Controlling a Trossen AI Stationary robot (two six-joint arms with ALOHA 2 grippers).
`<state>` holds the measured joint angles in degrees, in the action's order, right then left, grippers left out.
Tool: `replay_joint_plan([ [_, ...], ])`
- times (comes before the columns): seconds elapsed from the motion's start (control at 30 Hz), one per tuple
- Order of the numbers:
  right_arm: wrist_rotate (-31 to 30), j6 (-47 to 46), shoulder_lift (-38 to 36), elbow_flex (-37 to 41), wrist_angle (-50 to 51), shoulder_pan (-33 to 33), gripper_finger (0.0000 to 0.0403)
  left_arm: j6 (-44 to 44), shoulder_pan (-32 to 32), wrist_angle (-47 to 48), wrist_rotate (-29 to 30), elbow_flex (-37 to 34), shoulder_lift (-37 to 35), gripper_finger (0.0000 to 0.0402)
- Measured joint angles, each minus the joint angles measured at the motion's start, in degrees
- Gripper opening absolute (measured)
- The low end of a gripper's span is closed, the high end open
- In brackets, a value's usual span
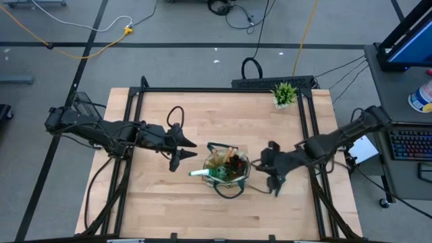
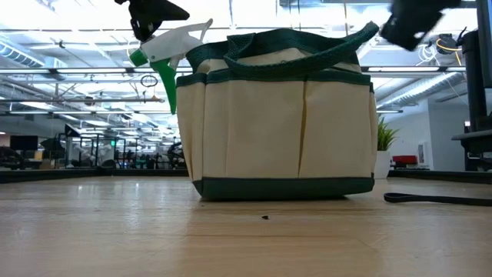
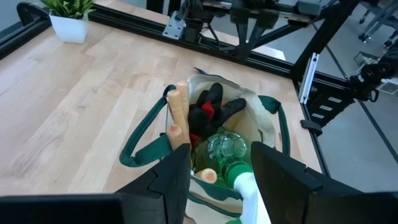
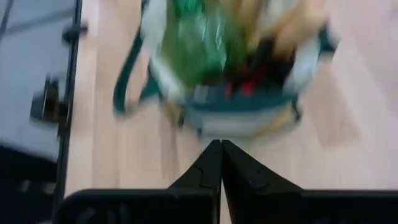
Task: Pick & Place Garden tools in Gardening bag
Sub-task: Put the shear scissors into the gardening bag
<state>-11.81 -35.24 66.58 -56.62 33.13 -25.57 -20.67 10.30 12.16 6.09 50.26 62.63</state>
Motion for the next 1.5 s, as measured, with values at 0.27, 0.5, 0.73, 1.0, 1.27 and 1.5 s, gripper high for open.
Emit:
replay_joint_plan([
  [0.27,9.13,9.99,-0.96,0.02,12.97,-5.96,0.0003,0.01,0.03,0.00,0.00,0.00,0.00,0.0175],
  [0.5,10.43,30.30,0.77,0.02,19.58,-7.17,0.0004,0.58,0.03,0.00,1.69,0.00,0.00,0.0175],
  [0.73,10.42,35.07,0.83,2.08,20.28,-6.35,0.0004,-1.80,0.01,0.11,4.46,0.00,0.00,0.0175],
  [1.0,10.55,39.03,0.83,6.49,15.29,-6.35,0.0005,7.49,2.27,0.59,0.33,0.00,0.00,0.0175],
  [1.27,10.60,39.49,0.83,7.19,13.34,-6.35,0.0052,8.57,5.20,-5.38,0.36,-5.73,-2.22,0.0175],
  [1.5,10.91,39.62,0.83,7.19,12.57,-6.35,0.0120,7.60,6.77,-14.21,0.41,-16.58,-11.34,0.0175],
])
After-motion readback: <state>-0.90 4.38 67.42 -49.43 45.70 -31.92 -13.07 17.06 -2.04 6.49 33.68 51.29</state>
